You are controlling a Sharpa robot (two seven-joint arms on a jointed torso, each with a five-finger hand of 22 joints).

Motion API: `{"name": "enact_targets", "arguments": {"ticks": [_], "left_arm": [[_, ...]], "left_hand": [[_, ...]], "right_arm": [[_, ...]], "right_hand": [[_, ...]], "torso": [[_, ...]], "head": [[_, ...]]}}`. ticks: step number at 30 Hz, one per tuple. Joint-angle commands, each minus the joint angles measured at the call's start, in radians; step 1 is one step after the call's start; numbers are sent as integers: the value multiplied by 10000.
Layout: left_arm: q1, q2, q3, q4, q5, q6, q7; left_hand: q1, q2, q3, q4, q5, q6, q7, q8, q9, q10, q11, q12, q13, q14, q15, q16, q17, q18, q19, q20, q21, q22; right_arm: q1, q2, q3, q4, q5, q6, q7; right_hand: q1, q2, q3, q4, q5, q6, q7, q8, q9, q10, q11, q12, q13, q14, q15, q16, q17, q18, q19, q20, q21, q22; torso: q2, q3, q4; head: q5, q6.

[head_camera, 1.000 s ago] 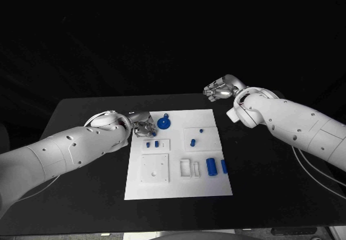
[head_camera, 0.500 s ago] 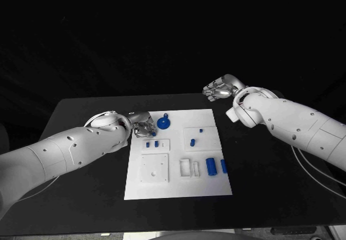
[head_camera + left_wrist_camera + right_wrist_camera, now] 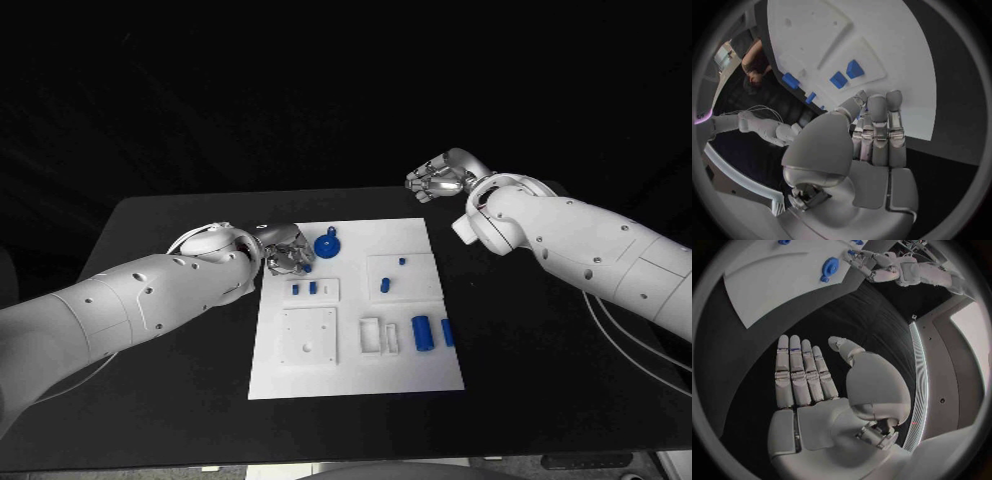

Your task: Assemble the parts on the task board

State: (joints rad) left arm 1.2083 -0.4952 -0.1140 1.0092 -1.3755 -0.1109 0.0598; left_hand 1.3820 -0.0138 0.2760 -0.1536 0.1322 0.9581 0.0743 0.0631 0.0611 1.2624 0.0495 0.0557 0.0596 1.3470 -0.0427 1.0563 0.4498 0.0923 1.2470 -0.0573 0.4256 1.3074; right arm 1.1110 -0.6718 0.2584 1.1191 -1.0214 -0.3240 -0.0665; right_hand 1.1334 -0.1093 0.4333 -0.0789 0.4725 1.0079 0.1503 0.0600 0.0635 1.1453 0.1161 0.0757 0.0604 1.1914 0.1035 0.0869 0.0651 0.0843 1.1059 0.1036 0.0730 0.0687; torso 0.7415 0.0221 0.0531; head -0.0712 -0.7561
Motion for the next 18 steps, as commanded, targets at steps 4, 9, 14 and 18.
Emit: {"name": "enact_targets", "arguments": {"ticks": [4, 9, 14, 18], "left_arm": [[-3, -12, 4, -3, 20, -75, -15], [-3, -41, 5, -25, 22, -73, -47], [-4, -86, 8, -47, 22, -52, -80], [-4, -142, 10, -58, 22, -34, -103]], "left_hand": [[18, -182, 8, 73, -55, -781, -81, -66, -38, -6, -15, 21, -7, -7, 33, -54, -17, 121, 107, 1, -87, 175], [49, -222, -6, 74, -67, -1057, -102, -75, -48, -12, -8, 21, -7, -15, 36, -62, -21, 120, 115, 2, -112, 180], [90, -247, -21, 64, -65, -981, -105, -63, -40, -28, -1, 21, -8, -27, 42, -71, -25, 123, 123, 6, -135, 186], [135, -258, -10, 34, -47, -827, -95, -56, -33, -60, 14, 20, -8, -40, 50, -78, -27, 127, 118, 9, -144, 193]], "right_arm": [[1, 4, 6, -2, 7, 70, 32], [1, 2, 6, -6, 7, 100, 33], [1, -4, 6, -10, 7, 166, 49], [1, -9, 6, -13, -16, 263, 64]], "right_hand": [[-54, -17, 42, -29, 47, -5, -2, 28, 4, -56, 18, -48, -16, -52, 3, -53, -15, 92, -58, -16, -32, -15], [-52, -31, 37, -36, 47, -10, -1, 24, 1, -58, 19, -52, -16, -58, 9, -55, -15, 90, -64, -15, -33, -16], [-40, -47, 22, -62, 45, -5, -1, 27, 3, -83, 28, -59, -16, -78, 18, -64, -17, 85, -84, -10, -41, -19], [20, -50, 34, -138, 44, 18, -4, 28, 3, -96, 31, -59, -17, -82, 24, -62, -15, 90, -95, -12, -35, -16]], "torso": [[3, -1, 3], [-2, 2, 8], [4, 0, -1], [0, 0, -1]], "head": [[6, 3], [-1, 5], [1, 7], [-3, 19]]}}
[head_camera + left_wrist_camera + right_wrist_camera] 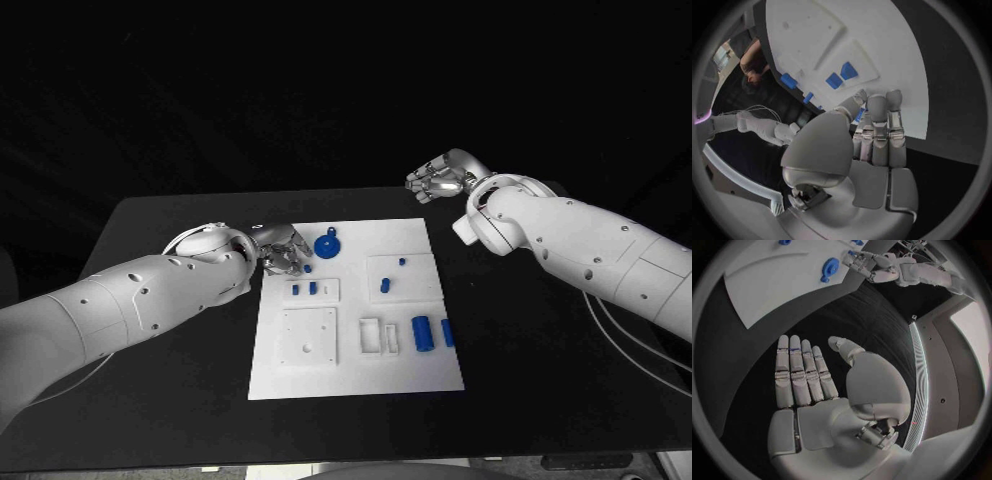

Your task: Assemble the parts on the task board

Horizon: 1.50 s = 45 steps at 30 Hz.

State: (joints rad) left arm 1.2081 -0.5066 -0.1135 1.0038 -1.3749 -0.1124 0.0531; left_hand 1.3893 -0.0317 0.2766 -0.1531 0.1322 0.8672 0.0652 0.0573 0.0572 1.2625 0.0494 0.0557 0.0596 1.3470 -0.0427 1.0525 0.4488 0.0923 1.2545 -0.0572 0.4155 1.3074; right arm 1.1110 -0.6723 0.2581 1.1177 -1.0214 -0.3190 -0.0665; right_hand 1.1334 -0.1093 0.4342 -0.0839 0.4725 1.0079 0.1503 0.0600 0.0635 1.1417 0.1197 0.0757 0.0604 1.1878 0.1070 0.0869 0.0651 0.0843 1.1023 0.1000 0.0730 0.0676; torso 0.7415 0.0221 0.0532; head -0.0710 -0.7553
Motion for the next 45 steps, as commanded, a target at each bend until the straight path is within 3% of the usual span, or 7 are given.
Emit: {"name": "enact_targets", "arguments": {"ticks": [1, 7, 13, 23, 29, 36, 45], "left_arm": [[-2, -48, 5, -8, 16, -23, -36], [-5, -203, 11, -55, 63, -272, 24], [1, -466, 17, -149, 844, -1194, 459], [54, -1126, 137, 218, 4178, -2247, 1573], [195, -1677, 252, 981, 6033, -2197, 2042], [466, -2422, 276, 1931, 8452, -1807, 2480], [667, -3273, 280, 3084, 9849, -1614, 3144]], "left_hand": [[75, -80, -8, 16, -37, 143, 3, 5, 8, -69, 20, 21, -7, -45, 53, -41, -17, 130, 41, 11, -43, 197], [179, -2, 130, -70, 72, 1216, 181, 118, 79, -45, 18, 25, -5, -59, 48, -42, -19, 155, 32, 8, -17, 217], [307, 90, 84, -244, 38, 2698, 390, 264, 233, 558, -118, 68, 9, -372, -13, -322, -146, 91, -270, -41, -68, 213], [-15, 238, -256, -161, -15, 2556, 476, 56, 157, 367, 0, 66, 5, -864, 156, -2869, -1228, -92, -920, 117, -1416, -587], [-239, 215, -215, -1, -250, 2143, 656, 47, 89, -737, 440, 42, -15, -1542, 754, -6174, -2523, -182, -1788, 628, -3182, -1995], [-455, 112, -382, 390, -92, 1689, 730, 50, 68, -1649, 778, 55, -19, -2118, 1590, -9579, -3667, -95, -3040, 1537, -3567, -4872], [-230, 326, -1128, 531, 21, 1685, 727, 45, 66, -1799, 868, 52, -19, -2852, 1930, -9927, -3866, 137, -2758, 1972, -3520, -9326]], "right_arm": [[0, -6, 9, 1, -29, 253, 71], [-8, -21, 9, 44, -320, 835, 236], [-35, -65, 9, 275, -1247, 1605, 519], [-93, -169, 6, 575, -3482, 2274, 390], [-210, -269, -1, 823, -4759, 2444, -3], [-384, -354, -82, 1149, -6165, 2392, -336], [-738, -566, -212, 1515, -7147, 2274, -625]], "right_hand": [[48, -69, 32, -145, 36, 33, -2, 27, 3, -57, -3, -58, -17, -47, -12, -62, -16, 91, -61, 23, -34, -5], [403, -64, 190, -586, -133, 195, -22, 36, 8, 113, -38, -44, -20, 203, -104, 54, 4, 180, 201, -86, 80, 35], [1077, 100, -232, -1130, -841, 575, -123, 52, 14, 647, -293, -94, -17, 1923, -807, 919, 347, 382, 1808, -777, 1094, 473], [1122, 353, -575, -1738, -1453, 1018, -287, 18, -1, 905, -524, -139, -4, 3202, -1411, 2850, 2701, 373, 2601, -1568, 3640, 2269], [749, 322, -28, -1765, -1645, 1030, -347, 36, 11, 501, -456, -179, -25, 2867, -1460, 6094, 4920, 413, 3199, -1630, 5164, 3560], [711, 196, -88, -1650, -1991, 970, -359, 24, 5, 402, -455, -175, -19, 2728, -1400, 6678, 5172, 481, 3044, -1566, 5503, 4071], [794, -38, -209, -1497, -2111, 920, -366, 27, 5, 266, -426, -172, -17, 2665, -1347, 6960, 5088, 532, 3001, -1501, 5536, 4461]], "torso": [[0, 1, -2], [-1, 6, -2], [-13, 19, 4], [-12, -27, 34], [-51, -13, 52], [-126, -49, 79], [-235, -110, 138]], "head": [[-7, 11], [-37, 71], [-100, 205], [-144, 388], [-102, 439], [-104, 474], [-14, 397]]}}
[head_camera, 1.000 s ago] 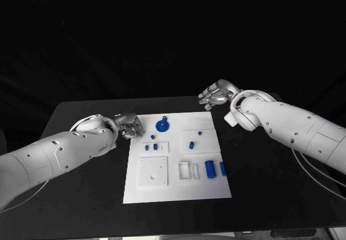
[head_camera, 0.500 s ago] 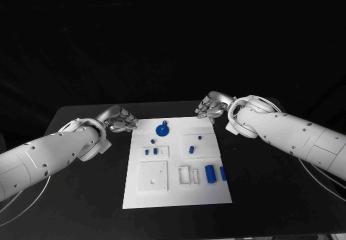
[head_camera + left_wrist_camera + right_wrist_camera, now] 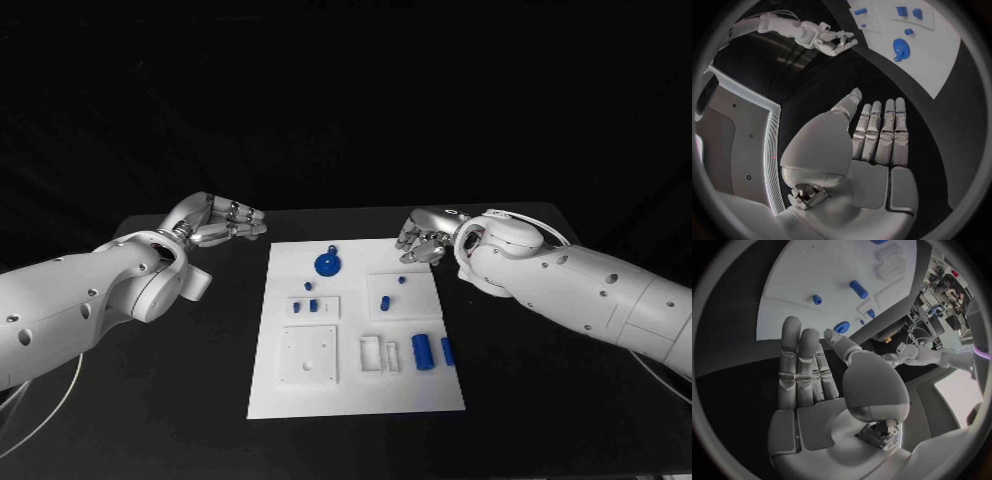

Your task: Assemble the parts on the task board

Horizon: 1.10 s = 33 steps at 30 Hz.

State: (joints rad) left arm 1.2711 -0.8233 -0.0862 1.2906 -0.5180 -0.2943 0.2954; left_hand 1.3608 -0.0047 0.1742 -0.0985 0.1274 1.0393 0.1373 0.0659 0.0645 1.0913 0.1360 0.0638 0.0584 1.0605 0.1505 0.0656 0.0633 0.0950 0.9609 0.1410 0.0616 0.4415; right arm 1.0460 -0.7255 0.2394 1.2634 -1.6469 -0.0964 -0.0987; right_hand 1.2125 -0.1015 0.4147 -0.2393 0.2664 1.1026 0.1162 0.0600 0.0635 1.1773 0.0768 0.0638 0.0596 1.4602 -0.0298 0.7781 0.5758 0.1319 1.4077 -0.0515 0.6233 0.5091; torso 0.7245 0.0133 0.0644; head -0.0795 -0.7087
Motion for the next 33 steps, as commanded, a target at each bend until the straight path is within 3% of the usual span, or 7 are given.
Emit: {"name": "enact_targets", "arguments": {"ticks": [1, 5, 7, 13, 24, 33], "left_arm": [[46, -162, 8, 284, 1422, 195, 769], [65, -318, 7, 460, 1892, 154, 905], [69, -356, 7, 501, 2041, 145, 945], [74, -413, 6, 555, 2371, 160, 1035], [75, -391, 7, 537, 2521, 246, 1074], [75, -370, 7, 513, 2533, 288, 1023]], "left_hand": [[49, 69, -158, -14, 64, -17, 49, -34, -6, -132, 53, -26, -7, 103, -19, -60, -7, 109, 290, -33, 29, -923], [77, 123, -309, -54, 83, -16, 72, -37, -7, -230, 109, -30, -6, 214, -50, -53, -5, 82, 532, -75, 42, -1666], [68, 203, -444, -109, 93, -53, 86, -32, -5, -259, 115, -28, -8, 236, -58, -56, -6, 60, 753, -94, 62, -2529], [31, 246, -464, -146, 116, -119, 105, -38, -6, -280, 121, -26, -8, 301, -78, -47, -3, 63, 909, -113, 91, -3012], [8, 294, -443, -190, 124, -123, 99, -36, -5, -246, 108, -31, -9, 338, -93, -44, -2, 61, 1011, -133, 119, -3341], [0, 304, -434, -191, 134, -90, 90, -33, -2, -217, 97, -28, -8, 376, -107, -39, 2, 60, 1035, -143, 130, -3379]], "right_arm": [[-132, -41, -41, 67, -914, 64, -304], [-287, -43, -82, 114, -950, 148, -294], [-346, -44, -93, 145, -966, 176, -301], [-475, -28, -129, 202, -1039, 265, -340], [-626, 95, -267, 233, -1138, 271, -329], [-703, 229, -386, 124, -1399, 96, -389]], "right_hand": [[-2, -129, -29, 70, -53, -36, -31, 23, 3, -99, 4, -54, -10, -65, 23, 64, -26, 57, -61, 17, 24, 69], [4, -168, -163, 131, -58, -60, -35, 23, 3, -171, 22, -55, -11, -81, 35, 132, -68, 69, -56, 31, -28, 178], [6, -167, -167, 133, -56, -61, -34, 23, 3, -172, 22, -55, -10, -82, 35, 136, -71, 69, -55, 31, -31, 185], [32, -156, -228, 169, 10, -53, -17, 22, 3, -153, 23, -56, -11, -114, 33, 229, -141, 79, -14, 32, -151, 385], [51, -129, 99, 101, -31, 56, -5, 23, 5, -9, -5, -57, -12, -160, 22, 268, -222, 68, -16, 21, -355, 715], [229, -47, 1039, -95, -634, 257, -22, 28, 13, 262, -68, -55, -10, -159, -23, 240, -261, 60, -79, -29, -353, 1028]], "torso": [[-73, -25, 27], [-48, -4, 14], [-38, -11, 19], [-33, -14, 18], [-26, -6, 41], [-39, 0, 29]], "head": [[83, -69], [113, -45], [110, -31], [181, -56], [193, -135], [158, -163]]}}
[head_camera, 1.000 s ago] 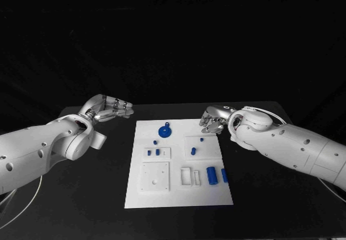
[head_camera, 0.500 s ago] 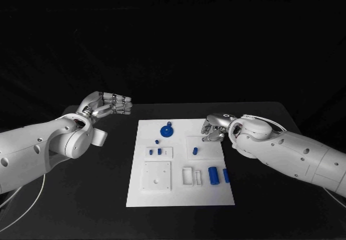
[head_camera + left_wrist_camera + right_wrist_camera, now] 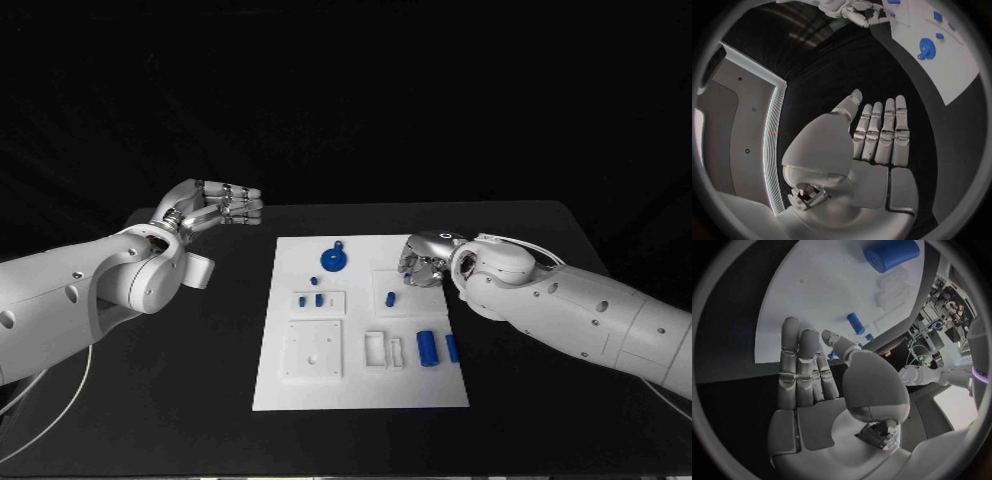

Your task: Assemble the parts on the task board

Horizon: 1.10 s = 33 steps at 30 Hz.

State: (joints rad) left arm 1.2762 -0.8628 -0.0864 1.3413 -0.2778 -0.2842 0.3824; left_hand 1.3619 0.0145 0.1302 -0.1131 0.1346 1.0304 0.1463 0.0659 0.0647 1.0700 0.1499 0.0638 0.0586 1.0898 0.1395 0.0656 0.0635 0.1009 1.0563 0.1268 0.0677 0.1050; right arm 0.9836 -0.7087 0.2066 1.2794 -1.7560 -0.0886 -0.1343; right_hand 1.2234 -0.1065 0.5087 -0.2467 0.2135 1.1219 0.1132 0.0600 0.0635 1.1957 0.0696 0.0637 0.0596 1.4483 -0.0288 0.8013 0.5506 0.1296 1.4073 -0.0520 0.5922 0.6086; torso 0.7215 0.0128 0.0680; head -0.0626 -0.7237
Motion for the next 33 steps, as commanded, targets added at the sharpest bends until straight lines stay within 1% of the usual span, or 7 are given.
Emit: {"name": "enact_targets", "arguments": {"ticks": [1, 6, 12, 16, 22, 27, 33], "left_arm": [[24, 29, 9, 6, 131, 191, 146], [24, 47, 9, 3, 132, 227, 104], [24, 56, 9, -8, 132, 258, 66], [24, 67, 9, -20, 132, 279, 36], [24, 81, 9, -36, 132, 305, -9], [24, 80, 9, -43, 132, 331, -43], [24, 91, 9, -59, 132, 331, -79]], "left_hand": [[17, 134, 40, -62, 77, 12, -7, -33, -2, 30, -54, -29, -11, 110, -9, -39, -1, 2, 94, -13, 76, -21], [31, 143, 54, -71, 82, 14, -6, -34, -2, 33, -55, -30, -11, 116, -13, -39, -1, 3, 96, -17, 77, -23], [31, 143, 54, -71, 82, 14, -6, -34, -2, 33, -55, -30, -11, 116, -13, -39, -1, 3, 96, -17, 77, -23], [-36, 110, 146, -99, 74, 19, -7, -35, -2, 23, -51, -31, -11, 108, -10, -42, -3, -22, 98, -27, 85, -90], [-36, 110, 146, -99, 74, 19, -7, -35, -2, 23, -51, -31, -11, 108, -10, -42, -3, -22, 98, -27, 85, -90], [-48, 100, 150, -99, 60, -1, -1, -36, -3, 5, -46, -32, -11, 89, -4, -44, -3, -25, 95, -22, 86, -117], [-48, 100, 150, -99, 60, -1, -1, -36, -3, 5, -46, -32, -11, 89, -4, -44, -3, -25, 95, -22, 86, -117]], "right_arm": [[-84, 73, -66, -55, -337, 5, -44], [-111, 119, -100, -132, -532, -51, -127], [-133, 144, -130, -171, -778, -79, -254], [-142, 176, -177, -198, -872, -52, -298], [-182, 284, -322, -320, -966, -41, -345], [-231, 325, -358, -385, -1001, -60, -347], [-256, 361, -373, -383, -997, -41, -314]], "right_hand": [[88, -27, 331, -20, -128, 127, -6, 35, 16, 133, -9, -51, -9, -42, -37, 16, -5, 85, -105, -27, -18, 148], [159, -30, 679, -29, -322, 275, -31, 31, 16, 276, -43, -52, -9, -52, -64, 18, 1, 88, -163, -55, 21, 358], [211, -82, 963, -15, -400, 383, -49, 28, 14, 380, -68, -52, -8, -54, -78, 25, 14, 90, -227, -71, 57, 649], [224, -101, 967, 6, -413, 417, -61, 29, 15, 416, -80, -53, -8, -53, -85, 22, 16, 90, -240, -74, 36, 765], [198, -139, 887, 45, -404, 417, -66, 27, 13, 405, -82, -51, -7, -48, -76, 21, 22, 78, -219, -67, -66, 919], [177, -98, 861, 80, -445, 439, -71, 30, 15, 427, -89, -51, -7, -45, -79, 19, 21, 68, -164, -68, -195, 1021], [138, -13, 782, 141, -498, 635, -133, 43, 27, 649, -168, -47, -1, -37, -111, 12, 16, 30, -123, -86, -318, 1109]], "torso": [[-7, 2, -8], [-6, 8, -5], [-4, 4, -18], [-11, -2, -12], [-6, -3, 6], [-5, -5, -2], [-9, -9, -16]], "head": [[-17, -15], [-59, -28], [-83, -44], [-76, -71], [-115, -94], [-111, -102], [-81, -115]]}}
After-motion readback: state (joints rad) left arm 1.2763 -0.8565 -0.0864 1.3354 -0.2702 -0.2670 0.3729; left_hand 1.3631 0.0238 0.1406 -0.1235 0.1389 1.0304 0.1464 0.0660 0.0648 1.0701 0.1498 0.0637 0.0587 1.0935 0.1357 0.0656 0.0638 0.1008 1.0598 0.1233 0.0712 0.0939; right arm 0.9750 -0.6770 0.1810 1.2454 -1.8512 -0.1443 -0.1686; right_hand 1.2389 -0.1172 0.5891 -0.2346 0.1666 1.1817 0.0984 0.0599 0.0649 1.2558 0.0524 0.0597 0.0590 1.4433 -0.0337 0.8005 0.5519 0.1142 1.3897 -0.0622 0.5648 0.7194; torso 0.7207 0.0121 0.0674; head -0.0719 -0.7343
